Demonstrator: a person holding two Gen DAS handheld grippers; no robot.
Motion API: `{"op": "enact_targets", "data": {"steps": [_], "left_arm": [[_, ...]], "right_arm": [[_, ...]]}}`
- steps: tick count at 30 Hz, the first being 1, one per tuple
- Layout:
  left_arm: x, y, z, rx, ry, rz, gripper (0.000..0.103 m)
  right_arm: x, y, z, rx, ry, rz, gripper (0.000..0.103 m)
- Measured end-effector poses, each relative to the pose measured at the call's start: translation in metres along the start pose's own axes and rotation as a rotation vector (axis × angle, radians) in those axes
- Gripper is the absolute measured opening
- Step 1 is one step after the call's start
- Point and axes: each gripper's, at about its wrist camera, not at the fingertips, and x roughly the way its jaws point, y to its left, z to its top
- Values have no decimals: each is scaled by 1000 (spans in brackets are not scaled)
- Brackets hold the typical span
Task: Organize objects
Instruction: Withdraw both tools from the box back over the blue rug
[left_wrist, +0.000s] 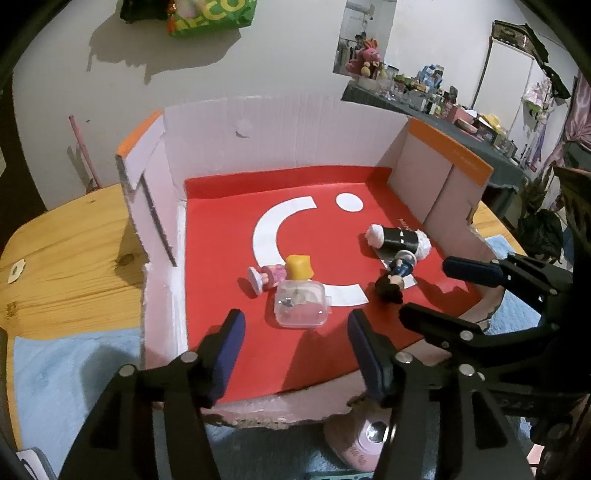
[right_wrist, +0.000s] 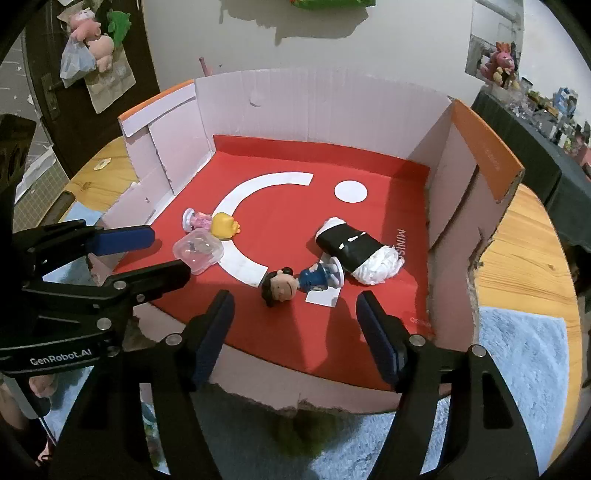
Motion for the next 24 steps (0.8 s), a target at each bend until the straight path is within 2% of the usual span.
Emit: {"op": "enact_targets", "data": {"steps": [2, 11, 15, 19, 24], "left_arm": [[-3, 3, -1, -11, -8, 2, 68], [-13, 6, -3, -20, -29, 11, 75], [-16, 7, -4, -22, -36, 19, 79], [-19, 9, -5, -26, -44, 27, 85], [-25, 9, -6, -27, -58, 43, 91]], "right_arm": [[-3, 1, -1, 0, -6, -1, 72], [-11, 5, -3, -7, -28, -2, 83], [-14, 6, -4, -8, -35, -2, 83], [-18, 6, -4, -5, -44, -6, 89], [-23, 8, -5, -6, -54, -9, 92]]}}
